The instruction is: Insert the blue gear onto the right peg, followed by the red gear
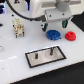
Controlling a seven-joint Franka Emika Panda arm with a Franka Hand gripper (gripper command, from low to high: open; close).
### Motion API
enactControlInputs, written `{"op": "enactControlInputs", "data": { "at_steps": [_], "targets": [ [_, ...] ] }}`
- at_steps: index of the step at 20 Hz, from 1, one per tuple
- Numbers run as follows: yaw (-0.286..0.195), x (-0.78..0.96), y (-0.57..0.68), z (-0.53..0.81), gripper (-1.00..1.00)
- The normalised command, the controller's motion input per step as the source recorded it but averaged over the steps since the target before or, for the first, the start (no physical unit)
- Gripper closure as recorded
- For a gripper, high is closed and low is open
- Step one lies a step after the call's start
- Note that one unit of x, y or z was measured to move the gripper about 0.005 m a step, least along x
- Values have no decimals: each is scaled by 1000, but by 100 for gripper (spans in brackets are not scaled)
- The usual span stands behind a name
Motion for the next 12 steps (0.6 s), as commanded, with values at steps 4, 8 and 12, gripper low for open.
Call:
{"op": "enactControlInputs", "data": {
  "at_steps": [4,8,12],
  "targets": [
    [0,-109,-16,-449,-100],
    [0,-170,-19,-393,100],
    [0,-37,0,-83,100]
  ]
}}
